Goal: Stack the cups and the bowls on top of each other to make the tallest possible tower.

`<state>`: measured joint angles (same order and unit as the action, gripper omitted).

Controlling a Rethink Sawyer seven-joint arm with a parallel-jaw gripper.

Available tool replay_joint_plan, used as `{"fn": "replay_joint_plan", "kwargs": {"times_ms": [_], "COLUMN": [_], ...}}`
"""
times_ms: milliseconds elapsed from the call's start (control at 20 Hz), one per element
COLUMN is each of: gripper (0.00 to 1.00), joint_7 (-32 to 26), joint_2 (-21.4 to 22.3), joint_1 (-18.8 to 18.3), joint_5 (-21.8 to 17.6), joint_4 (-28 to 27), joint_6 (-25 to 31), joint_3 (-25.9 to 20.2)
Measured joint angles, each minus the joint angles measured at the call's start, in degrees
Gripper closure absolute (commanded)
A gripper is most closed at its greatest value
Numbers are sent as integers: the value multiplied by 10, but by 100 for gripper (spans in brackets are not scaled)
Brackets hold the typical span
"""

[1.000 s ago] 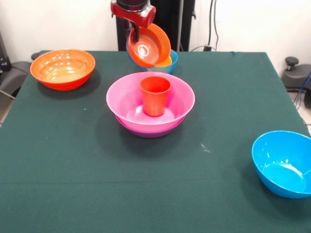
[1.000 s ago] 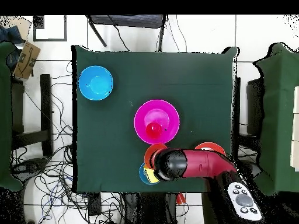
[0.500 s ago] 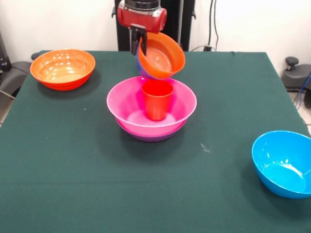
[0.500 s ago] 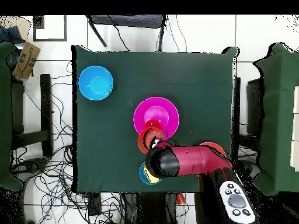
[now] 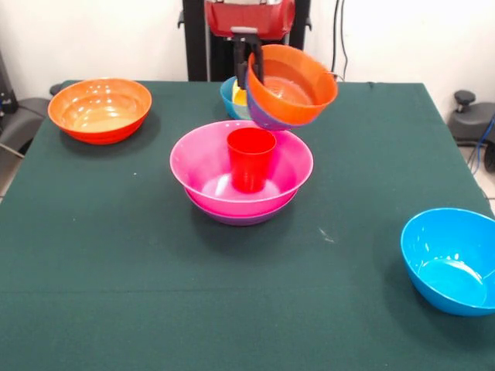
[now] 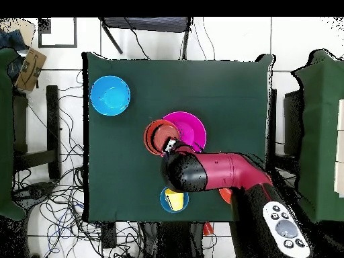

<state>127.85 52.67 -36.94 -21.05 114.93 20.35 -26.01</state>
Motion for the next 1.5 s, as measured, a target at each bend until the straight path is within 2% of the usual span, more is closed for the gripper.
{"fn": "replay_joint_plan", "kwargs": {"times_ms": [250, 400, 550, 1100, 1500], "gripper": [100, 100, 100, 100, 100], "joint_7": [0, 0, 0, 0, 0], "joint_2": [7, 7, 5, 4, 6], "joint_1": [-23, -23, -20, 0, 0], "joint_5": [15, 13, 7, -57, -60], "joint_4": [-1, -6, -10, -17, -17], "joint_6": [12, 13, 13, 14, 14], "joint_3": [-55, -72, -72, -46, -31]}}
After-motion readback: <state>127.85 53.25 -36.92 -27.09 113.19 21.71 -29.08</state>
